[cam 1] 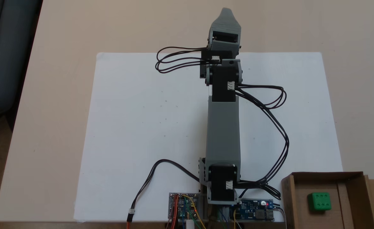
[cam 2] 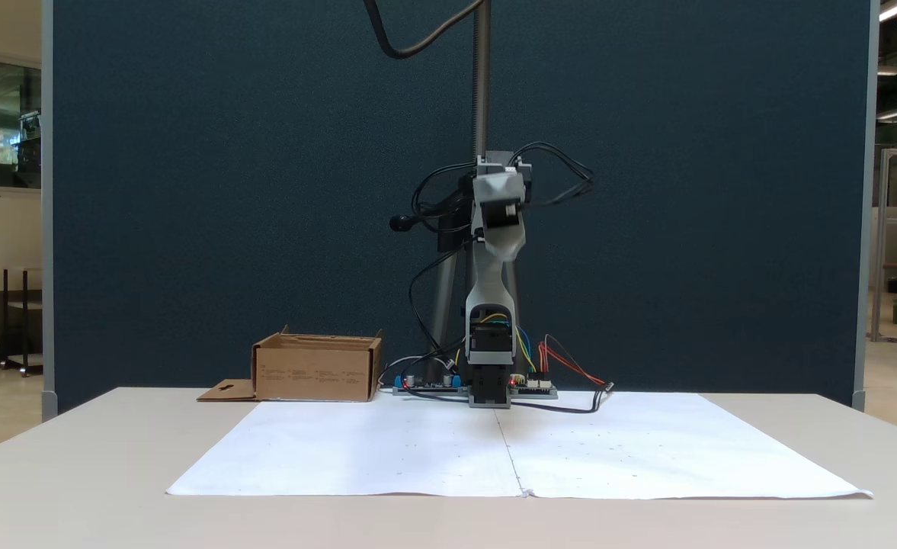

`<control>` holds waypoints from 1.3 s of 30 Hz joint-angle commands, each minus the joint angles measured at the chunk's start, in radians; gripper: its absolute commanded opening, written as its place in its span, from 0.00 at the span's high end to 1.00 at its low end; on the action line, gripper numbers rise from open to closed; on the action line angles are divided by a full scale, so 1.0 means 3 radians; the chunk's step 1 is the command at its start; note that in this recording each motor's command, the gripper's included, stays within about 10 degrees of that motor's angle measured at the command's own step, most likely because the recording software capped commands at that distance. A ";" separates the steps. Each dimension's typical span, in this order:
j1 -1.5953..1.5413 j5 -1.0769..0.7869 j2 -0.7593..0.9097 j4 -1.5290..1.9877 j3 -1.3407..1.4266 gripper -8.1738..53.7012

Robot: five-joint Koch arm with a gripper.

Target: Grasp a green dice and put it in the bin.

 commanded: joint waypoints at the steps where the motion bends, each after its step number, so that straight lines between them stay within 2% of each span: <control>1: 0.0041 0.0143 0.0189 -0.0557 -0.0082 0.16; 10: 0.0179 0.0143 0.0317 -0.1564 -0.0020 0.13; 21: 0.0179 -0.0051 0.0476 -0.2658 0.1125 0.16; 23: 0.0174 -0.0107 0.0552 -0.2862 0.1468 0.19; 39: 0.0123 -0.0348 0.1202 -0.4463 0.3385 0.19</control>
